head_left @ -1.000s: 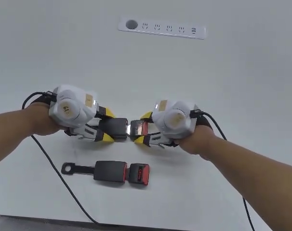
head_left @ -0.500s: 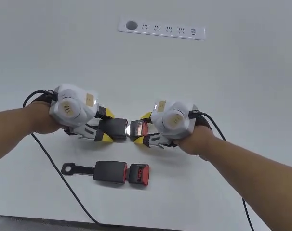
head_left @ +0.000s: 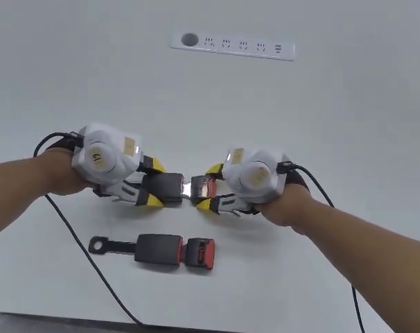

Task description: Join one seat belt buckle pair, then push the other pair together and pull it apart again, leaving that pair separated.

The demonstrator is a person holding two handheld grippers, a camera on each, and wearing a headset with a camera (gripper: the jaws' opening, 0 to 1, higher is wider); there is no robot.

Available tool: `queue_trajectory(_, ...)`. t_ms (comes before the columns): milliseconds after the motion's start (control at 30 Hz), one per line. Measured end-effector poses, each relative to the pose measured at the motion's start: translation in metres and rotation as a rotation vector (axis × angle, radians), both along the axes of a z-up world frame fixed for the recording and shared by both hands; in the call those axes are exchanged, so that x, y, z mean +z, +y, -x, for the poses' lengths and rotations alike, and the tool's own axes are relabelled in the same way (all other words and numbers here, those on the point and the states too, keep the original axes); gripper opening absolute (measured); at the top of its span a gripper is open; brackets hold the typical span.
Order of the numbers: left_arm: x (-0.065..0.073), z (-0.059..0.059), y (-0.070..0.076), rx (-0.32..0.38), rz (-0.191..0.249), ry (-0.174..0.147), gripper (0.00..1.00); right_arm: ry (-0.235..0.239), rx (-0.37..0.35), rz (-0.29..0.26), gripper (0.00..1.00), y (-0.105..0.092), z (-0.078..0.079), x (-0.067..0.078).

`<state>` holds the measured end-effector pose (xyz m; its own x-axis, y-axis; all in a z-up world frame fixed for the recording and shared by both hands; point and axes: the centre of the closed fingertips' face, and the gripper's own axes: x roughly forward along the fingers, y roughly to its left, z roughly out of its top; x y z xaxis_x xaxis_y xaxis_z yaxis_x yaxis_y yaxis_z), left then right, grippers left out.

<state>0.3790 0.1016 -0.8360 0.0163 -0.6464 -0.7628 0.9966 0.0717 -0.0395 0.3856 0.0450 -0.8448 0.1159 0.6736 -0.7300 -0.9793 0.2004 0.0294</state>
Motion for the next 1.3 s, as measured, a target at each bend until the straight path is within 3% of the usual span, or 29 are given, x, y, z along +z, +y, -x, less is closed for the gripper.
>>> queue_trajectory(667, 0.0, 0.0, 0.0, 0.005, 0.009, -0.002, 0.35, -0.013, 0.008, -0.029, 0.37, -0.018, 0.004, 0.002)
queue_trajectory(1300, 0.0, 0.0, 0.0, 0.008, 0.008, 0.0, 0.35, -0.022, -0.027, -0.05, 0.37, -0.062, 0.01, 0.005)
